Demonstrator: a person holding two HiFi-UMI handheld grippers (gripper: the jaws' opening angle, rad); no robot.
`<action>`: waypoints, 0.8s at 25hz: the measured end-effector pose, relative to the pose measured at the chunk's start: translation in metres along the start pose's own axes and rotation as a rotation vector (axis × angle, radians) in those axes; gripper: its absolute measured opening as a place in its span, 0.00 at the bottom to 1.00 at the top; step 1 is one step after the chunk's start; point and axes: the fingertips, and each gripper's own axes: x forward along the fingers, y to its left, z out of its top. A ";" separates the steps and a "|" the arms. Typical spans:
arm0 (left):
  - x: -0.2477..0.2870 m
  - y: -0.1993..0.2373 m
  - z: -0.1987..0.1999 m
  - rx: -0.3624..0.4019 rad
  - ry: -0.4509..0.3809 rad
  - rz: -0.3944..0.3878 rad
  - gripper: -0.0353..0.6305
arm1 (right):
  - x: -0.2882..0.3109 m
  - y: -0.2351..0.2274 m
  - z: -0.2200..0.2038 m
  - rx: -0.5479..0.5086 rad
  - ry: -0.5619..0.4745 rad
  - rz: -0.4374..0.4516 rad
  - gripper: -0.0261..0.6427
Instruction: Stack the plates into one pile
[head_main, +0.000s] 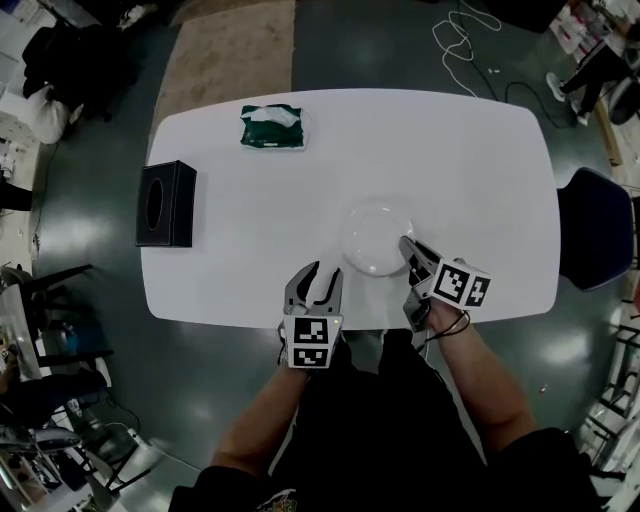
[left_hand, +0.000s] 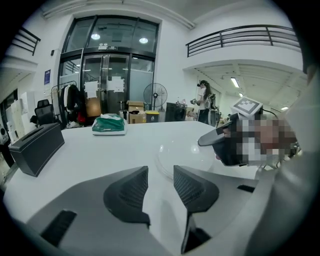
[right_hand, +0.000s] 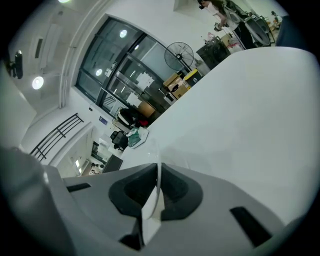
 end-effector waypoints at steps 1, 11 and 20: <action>-0.001 0.001 0.000 0.001 0.000 -0.005 0.32 | 0.000 -0.001 0.000 -0.005 -0.006 -0.010 0.09; -0.004 0.011 -0.005 0.009 0.011 -0.039 0.32 | 0.005 -0.012 -0.003 -0.255 0.018 -0.164 0.17; -0.008 0.023 0.000 0.015 0.002 -0.065 0.32 | 0.007 -0.021 -0.007 -0.431 0.051 -0.310 0.23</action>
